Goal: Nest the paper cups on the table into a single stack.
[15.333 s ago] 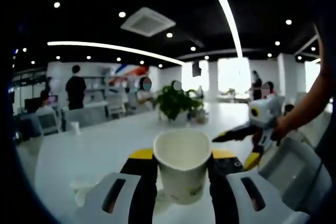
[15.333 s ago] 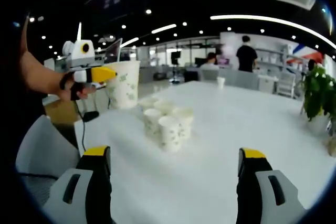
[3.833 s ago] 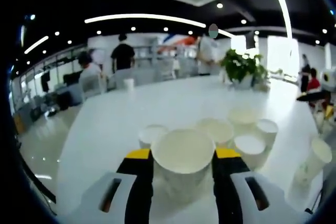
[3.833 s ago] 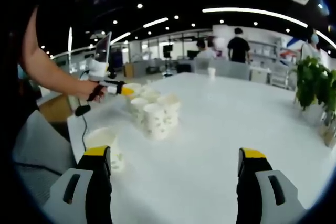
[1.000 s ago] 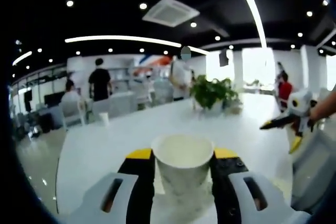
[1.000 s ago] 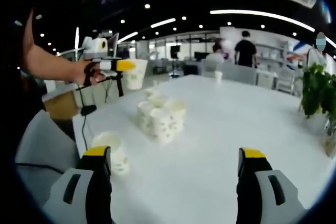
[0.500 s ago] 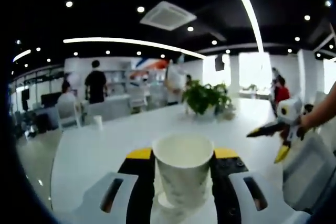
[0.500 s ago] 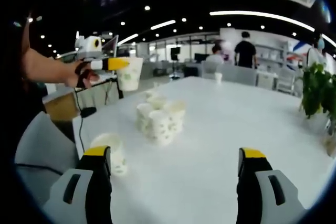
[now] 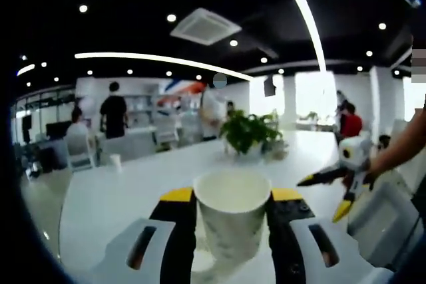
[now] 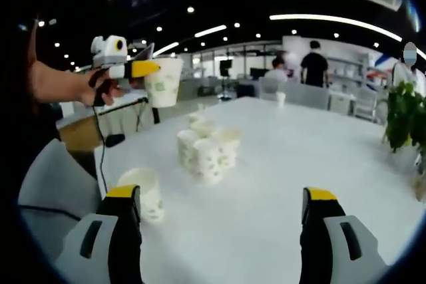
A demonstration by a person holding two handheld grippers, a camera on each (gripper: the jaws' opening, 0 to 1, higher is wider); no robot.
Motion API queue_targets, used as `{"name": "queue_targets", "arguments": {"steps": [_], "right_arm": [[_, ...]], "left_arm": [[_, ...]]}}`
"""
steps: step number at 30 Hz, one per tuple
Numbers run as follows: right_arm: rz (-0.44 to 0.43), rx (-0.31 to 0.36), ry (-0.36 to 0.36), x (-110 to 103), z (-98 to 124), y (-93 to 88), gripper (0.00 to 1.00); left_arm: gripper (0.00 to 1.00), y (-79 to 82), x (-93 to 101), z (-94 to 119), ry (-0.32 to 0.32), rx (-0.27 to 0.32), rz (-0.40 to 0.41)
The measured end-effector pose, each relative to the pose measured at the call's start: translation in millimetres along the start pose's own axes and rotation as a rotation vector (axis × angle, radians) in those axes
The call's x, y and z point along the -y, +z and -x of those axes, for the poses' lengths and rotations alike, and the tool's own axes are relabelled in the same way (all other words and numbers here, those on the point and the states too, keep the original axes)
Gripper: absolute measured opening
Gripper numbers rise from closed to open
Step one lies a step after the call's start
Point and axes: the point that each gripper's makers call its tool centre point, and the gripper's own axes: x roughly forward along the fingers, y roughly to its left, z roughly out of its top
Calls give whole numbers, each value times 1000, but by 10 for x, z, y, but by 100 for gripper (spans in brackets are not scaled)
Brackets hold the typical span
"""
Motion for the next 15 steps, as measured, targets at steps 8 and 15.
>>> {"name": "queue_targets", "arguments": {"steps": [8, 15], "right_arm": [[9, 7, -11, 6, 43, 20, 100], [14, 15, -11, -45, 66, 17, 100]], "left_arm": [[39, 11, 131, 14, -39, -2, -2], [39, 44, 307, 52, -76, 7, -2]]}}
